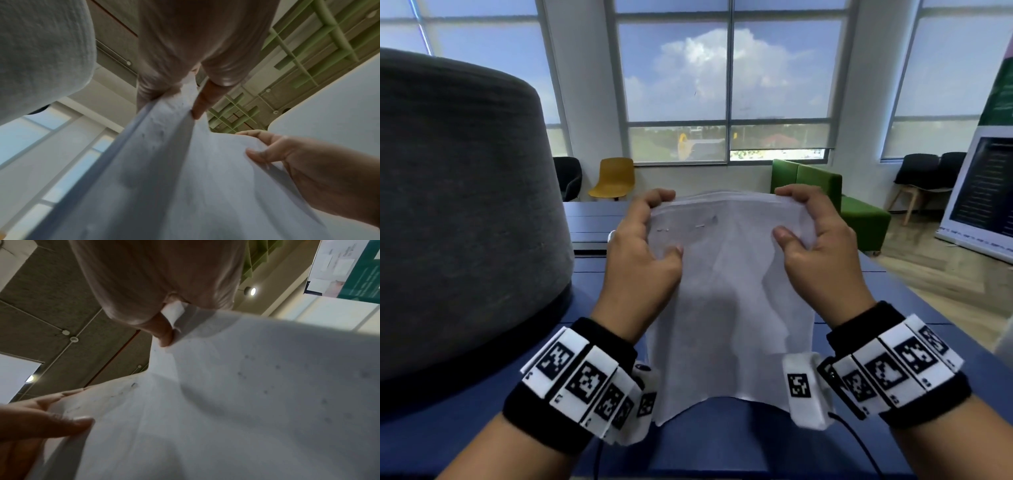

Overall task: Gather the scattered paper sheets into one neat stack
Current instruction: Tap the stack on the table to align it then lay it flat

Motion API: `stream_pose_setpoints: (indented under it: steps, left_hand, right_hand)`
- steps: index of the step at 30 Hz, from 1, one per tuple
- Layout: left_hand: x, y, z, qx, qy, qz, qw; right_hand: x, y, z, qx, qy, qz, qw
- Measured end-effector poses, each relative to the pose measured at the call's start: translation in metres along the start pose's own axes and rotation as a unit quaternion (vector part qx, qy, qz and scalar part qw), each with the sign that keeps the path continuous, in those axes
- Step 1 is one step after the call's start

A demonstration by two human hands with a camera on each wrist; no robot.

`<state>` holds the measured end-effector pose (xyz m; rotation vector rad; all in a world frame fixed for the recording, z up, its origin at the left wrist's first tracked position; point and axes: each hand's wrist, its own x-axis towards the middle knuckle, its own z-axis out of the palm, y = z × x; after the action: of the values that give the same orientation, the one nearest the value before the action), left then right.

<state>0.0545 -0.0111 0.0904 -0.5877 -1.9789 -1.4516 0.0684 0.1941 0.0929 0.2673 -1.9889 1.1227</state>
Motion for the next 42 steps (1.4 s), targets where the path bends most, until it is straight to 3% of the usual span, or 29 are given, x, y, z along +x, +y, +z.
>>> stream_pose_setpoints:
  steps: [7, 11, 17, 20, 23, 26, 28, 32, 37, 42]
  left_hand:
    - [0.003, 0.001, -0.012, 0.017, 0.008, 0.031, 0.999]
    - [-0.013, -0.01, -0.011, 0.005, -0.03, -0.016, 0.999]
    - [-0.007, -0.011, -0.011, -0.032, -0.03, -0.027, 0.999]
    - [0.0, -0.015, -0.021, -0.037, -0.014, -0.07, 0.997]
    - [0.009, -0.012, -0.038, 0.013, 0.008, -0.077, 0.997]
    - [0.015, 0.009, -0.053, 0.179, 0.003, -0.026, 0.983]
    - [0.018, 0.025, -0.053, 0.214, -0.032, 0.01, 0.976]
    - [0.017, 0.026, -0.035, 0.037, -0.116, -0.042, 0.992]
    - [-0.009, 0.002, -0.017, -0.055, -0.041, -0.016, 0.998]
    - [-0.03, -0.022, -0.014, -0.17, 0.028, -0.091, 0.981]
  right_hand:
    - [0.007, -0.002, -0.002, 0.039, 0.027, -0.038, 0.998]
    - [-0.019, 0.018, 0.004, 0.074, 0.005, 0.018, 0.997]
    - [-0.032, 0.037, 0.011, 0.183, -0.011, 0.188, 0.965]
    - [-0.018, 0.024, 0.008, 0.168, -0.028, 0.148, 0.974]
    - [0.006, 0.004, 0.001, 0.082, -0.061, 0.074, 0.992]
    - [0.026, -0.019, -0.005, -0.036, -0.106, -0.018, 0.994]
    - [0.032, -0.035, -0.003, -0.121, -0.147, -0.088, 0.978]
    - [0.029, -0.054, 0.006, -0.198, -0.197, -0.153, 0.948]
    - [0.019, -0.044, 0.011, -0.2, -0.21, -0.145, 0.946]
    - [0.01, -0.015, -0.005, -0.228, -0.182, -0.078, 0.953]
